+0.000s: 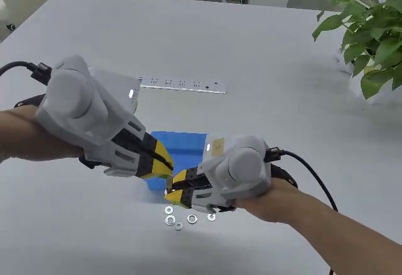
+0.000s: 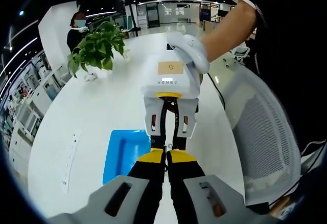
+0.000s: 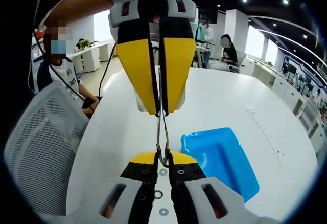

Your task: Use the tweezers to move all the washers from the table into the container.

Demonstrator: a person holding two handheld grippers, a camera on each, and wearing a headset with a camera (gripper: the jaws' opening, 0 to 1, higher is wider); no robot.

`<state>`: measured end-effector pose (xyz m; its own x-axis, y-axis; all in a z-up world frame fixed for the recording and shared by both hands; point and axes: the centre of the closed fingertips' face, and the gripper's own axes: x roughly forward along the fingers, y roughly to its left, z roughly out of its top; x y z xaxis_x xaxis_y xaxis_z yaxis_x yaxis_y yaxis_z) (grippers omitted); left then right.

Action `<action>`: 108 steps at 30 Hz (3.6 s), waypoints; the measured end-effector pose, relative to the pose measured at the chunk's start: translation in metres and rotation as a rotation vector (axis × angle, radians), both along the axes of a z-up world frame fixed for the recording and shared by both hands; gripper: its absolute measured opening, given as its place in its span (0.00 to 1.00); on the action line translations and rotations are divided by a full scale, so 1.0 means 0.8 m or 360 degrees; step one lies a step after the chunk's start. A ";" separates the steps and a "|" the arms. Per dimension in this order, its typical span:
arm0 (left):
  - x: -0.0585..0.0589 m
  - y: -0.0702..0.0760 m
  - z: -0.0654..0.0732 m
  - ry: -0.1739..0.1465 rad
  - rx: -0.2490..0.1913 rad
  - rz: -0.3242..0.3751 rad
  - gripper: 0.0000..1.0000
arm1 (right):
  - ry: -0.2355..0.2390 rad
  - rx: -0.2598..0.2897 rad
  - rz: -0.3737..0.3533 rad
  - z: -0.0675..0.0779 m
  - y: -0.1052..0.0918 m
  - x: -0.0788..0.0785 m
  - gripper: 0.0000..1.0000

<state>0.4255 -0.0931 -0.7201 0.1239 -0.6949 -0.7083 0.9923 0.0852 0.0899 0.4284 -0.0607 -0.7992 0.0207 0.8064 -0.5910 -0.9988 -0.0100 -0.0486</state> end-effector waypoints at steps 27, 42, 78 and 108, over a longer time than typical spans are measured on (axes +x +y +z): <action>0.074 -0.005 -0.012 -0.0057 0.0010 -0.0014 0.05 | 0.0001 -0.0008 -0.0064 -0.011 -0.011 0.077 0.10; 0.102 -0.013 -0.041 -0.0048 0.0034 0.0000 0.05 | 0.0064 -0.0078 -0.0052 -0.042 -0.019 0.103 0.10; 0.115 -0.017 -0.089 0.0034 0.0064 0.0013 0.05 | 0.0126 -0.0233 0.0032 -0.091 -0.024 0.111 0.11; 0.103 -0.012 -0.050 0.0028 0.0001 0.0050 0.05 | 0.0061 -0.0100 0.0025 -0.049 -0.010 0.099 0.15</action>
